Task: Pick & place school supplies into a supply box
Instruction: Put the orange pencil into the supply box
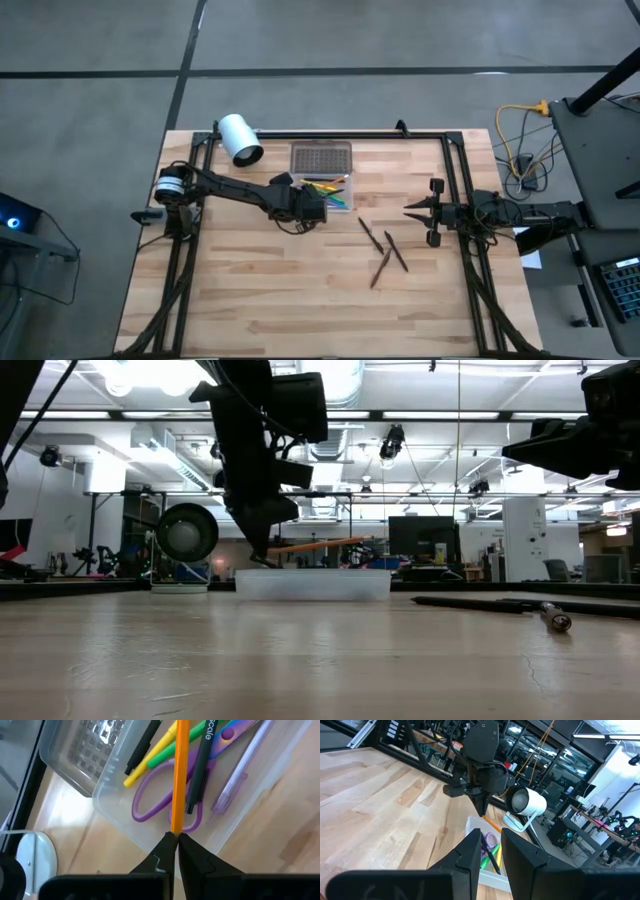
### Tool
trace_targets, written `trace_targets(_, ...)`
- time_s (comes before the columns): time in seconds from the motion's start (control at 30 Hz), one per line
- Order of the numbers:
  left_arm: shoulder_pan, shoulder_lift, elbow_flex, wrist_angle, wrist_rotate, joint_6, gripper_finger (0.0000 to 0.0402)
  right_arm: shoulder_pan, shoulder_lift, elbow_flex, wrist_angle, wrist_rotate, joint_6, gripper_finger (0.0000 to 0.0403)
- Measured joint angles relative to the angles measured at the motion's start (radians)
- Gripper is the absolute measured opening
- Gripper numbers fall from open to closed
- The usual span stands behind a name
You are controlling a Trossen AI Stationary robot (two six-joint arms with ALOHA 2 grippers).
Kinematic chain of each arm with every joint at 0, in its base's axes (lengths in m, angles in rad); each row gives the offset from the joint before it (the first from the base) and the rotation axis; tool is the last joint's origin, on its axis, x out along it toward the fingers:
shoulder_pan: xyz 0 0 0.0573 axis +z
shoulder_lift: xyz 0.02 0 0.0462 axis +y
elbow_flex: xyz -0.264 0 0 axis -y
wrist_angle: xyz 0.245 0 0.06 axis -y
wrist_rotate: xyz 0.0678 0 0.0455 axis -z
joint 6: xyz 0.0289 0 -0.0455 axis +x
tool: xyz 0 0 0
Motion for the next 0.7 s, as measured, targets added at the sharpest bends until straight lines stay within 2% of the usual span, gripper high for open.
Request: trace_targets(0.7,0.000,0.000,0.000,-0.035,0.037,-0.004,0.0013,0.000,0.001,0.000,0.000,0.000,0.000,0.0068)
